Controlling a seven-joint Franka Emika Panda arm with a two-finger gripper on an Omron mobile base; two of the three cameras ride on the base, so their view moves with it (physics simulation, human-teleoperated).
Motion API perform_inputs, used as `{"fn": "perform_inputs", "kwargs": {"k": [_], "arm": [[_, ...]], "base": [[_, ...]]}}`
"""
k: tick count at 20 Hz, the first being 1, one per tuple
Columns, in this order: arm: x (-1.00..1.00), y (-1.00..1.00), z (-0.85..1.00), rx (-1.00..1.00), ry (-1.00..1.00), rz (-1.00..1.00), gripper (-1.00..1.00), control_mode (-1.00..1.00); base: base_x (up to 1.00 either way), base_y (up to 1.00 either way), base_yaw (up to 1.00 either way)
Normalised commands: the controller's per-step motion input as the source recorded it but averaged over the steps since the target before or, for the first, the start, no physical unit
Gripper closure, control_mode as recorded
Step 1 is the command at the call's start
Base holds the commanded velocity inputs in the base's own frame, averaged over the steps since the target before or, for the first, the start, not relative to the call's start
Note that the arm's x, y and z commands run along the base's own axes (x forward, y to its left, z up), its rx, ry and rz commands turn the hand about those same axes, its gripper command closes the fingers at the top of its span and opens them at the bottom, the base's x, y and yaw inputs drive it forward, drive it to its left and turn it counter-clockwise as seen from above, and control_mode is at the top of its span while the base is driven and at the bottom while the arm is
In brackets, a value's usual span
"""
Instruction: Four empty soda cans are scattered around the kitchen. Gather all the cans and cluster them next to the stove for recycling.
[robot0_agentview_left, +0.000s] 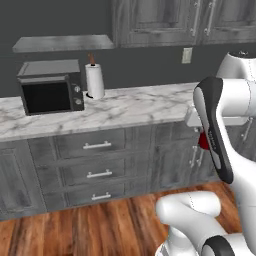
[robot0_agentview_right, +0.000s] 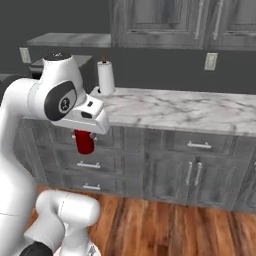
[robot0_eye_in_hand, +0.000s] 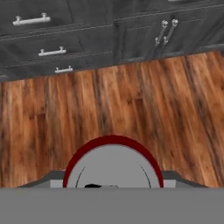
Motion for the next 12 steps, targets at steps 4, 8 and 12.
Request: {"fn": "perform_inputs", "kwargs": {"k": [4, 8, 12], "arm": [[0.0, 0.0, 0.0, 0.0, 0.0, 0.0, 1.0, 1.0], [0.0, 0.0, 0.0, 0.0, 0.0, 0.0, 1.0, 1.0], [0.0, 0.0, 0.0, 0.0, 0.0, 0.0, 1.0, 1.0]], "base": [[0.1, 1.0, 0.0], [0.22, 1.0, -0.02], [0.47, 1.0, -0.03]]}}
